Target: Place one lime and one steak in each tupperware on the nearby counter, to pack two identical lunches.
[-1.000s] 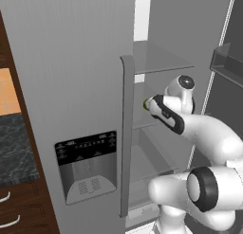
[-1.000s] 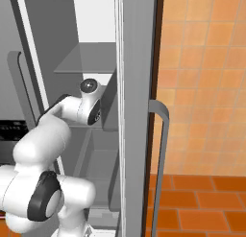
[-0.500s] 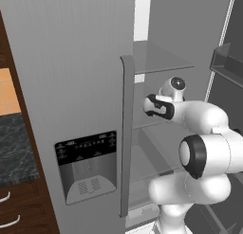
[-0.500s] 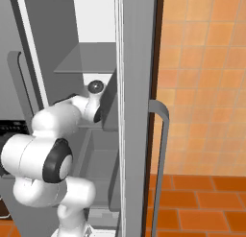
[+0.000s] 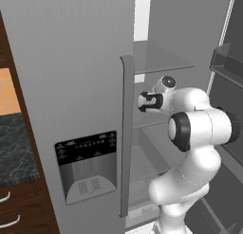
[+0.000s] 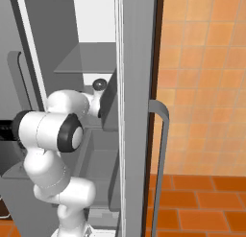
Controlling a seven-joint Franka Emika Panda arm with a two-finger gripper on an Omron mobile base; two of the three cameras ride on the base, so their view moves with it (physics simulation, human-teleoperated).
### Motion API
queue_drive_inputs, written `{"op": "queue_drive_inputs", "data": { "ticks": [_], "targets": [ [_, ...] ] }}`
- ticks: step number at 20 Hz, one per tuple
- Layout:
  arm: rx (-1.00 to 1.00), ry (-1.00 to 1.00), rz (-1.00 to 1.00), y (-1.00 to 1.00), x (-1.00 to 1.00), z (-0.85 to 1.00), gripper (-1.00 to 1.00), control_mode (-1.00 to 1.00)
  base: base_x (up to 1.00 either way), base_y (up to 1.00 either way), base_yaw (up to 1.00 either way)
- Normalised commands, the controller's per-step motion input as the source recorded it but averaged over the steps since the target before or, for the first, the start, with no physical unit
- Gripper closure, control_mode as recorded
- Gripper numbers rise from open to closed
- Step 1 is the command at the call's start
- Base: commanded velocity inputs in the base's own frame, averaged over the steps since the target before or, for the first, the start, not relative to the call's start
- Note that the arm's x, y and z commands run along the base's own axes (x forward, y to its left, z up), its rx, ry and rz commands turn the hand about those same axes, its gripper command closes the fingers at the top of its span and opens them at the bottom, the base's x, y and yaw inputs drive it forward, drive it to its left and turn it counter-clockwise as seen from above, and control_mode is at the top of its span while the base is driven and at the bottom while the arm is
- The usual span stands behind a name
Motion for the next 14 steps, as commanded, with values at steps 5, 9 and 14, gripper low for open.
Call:
{"op": "queue_drive_inputs", "data": {
  "ticks": [5,9,14],
  "targets": [
    [0.0,0.05,0.0,0.0,0.01,-0.18,-1.0,-1.0,0.0,0.0,0.0],
    [0.0,0.04,0.0,0.0,0.04,-0.21,-1.0,-1.0,0.0,0.0,0.0],
    [0.0,0.01,0.0,0.0,0.17,-0.14,-1.0,-1.0,0.0,0.0,0.0]
  ]
}}
